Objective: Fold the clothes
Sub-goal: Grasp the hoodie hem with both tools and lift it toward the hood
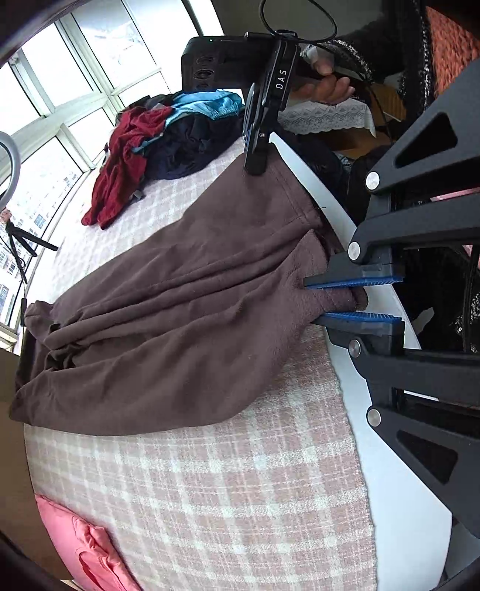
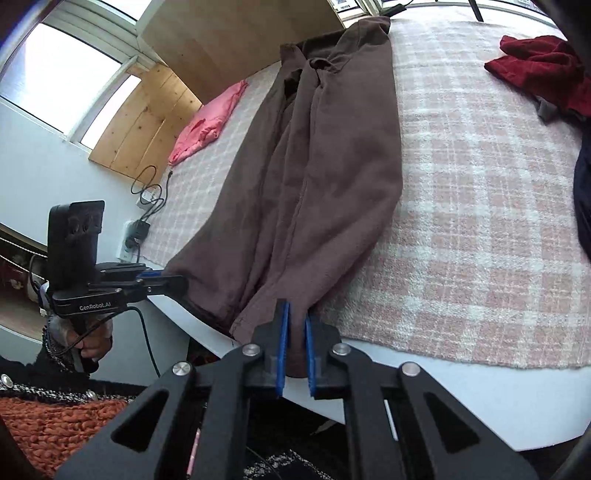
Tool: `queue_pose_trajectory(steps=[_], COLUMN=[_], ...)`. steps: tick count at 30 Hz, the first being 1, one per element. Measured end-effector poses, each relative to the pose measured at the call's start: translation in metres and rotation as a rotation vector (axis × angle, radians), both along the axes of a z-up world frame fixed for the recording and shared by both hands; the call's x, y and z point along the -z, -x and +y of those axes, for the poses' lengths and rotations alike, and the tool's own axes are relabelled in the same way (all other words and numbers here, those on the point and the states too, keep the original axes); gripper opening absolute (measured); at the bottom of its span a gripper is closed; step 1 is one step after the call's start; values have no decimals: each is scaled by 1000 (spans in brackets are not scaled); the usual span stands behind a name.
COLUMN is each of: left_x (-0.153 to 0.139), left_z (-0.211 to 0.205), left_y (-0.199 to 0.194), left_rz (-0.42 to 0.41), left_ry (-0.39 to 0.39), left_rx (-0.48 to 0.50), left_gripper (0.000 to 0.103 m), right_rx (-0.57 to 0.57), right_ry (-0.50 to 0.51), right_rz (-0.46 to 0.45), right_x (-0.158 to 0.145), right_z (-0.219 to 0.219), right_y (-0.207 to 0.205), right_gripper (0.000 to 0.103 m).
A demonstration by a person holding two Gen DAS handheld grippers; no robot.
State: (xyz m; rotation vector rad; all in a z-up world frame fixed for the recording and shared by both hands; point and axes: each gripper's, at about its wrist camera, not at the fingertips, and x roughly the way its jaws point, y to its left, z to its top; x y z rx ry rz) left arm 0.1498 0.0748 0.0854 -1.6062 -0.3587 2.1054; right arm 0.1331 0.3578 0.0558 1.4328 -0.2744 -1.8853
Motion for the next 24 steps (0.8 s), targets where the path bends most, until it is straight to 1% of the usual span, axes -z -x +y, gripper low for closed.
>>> queue_pose_trajectory(steps=[4, 6, 8, 10, 11, 12, 14, 17, 21, 24], left_x=[-57, -83, -108, -121, -125, -126, -123, -105, -62, -26], left_z=[-21, -32, -42, -43, -45, -48, -55, -64, -76, -80], left_y=[45, 71, 99, 137, 159, 181, 221, 278, 341, 375], left_rz=[152, 239, 322, 370, 378, 374, 360, 325, 226, 164], left_ry=[-21, -11, -1, 13, 16, 10, 5, 23, -4, 16], left_rx=[-21, -28, -36, -53, -61, -76, -98, -134, -170, -167], left_gripper=[10, 10, 10, 10, 10, 10, 10, 10, 10, 10], right_rx=[27, 40, 48, 62, 69, 80, 116, 171, 216, 241], right_ry=[99, 144, 165, 181, 188, 198, 200, 185, 151, 114], right_rz=[103, 147, 197, 228, 241, 239, 218, 179, 83, 16], right_x=[-58, -84, -108, -123, -130, -133, -130, -117, -72, -35], right_z=[-1, -8, -22, -33, -38, -45, -60, -72, -85, -94], right_y=[36, 62, 90, 125, 142, 163, 207, 272, 341, 383], right_gripper=[8, 8, 8, 8, 8, 8, 8, 8, 8, 8])
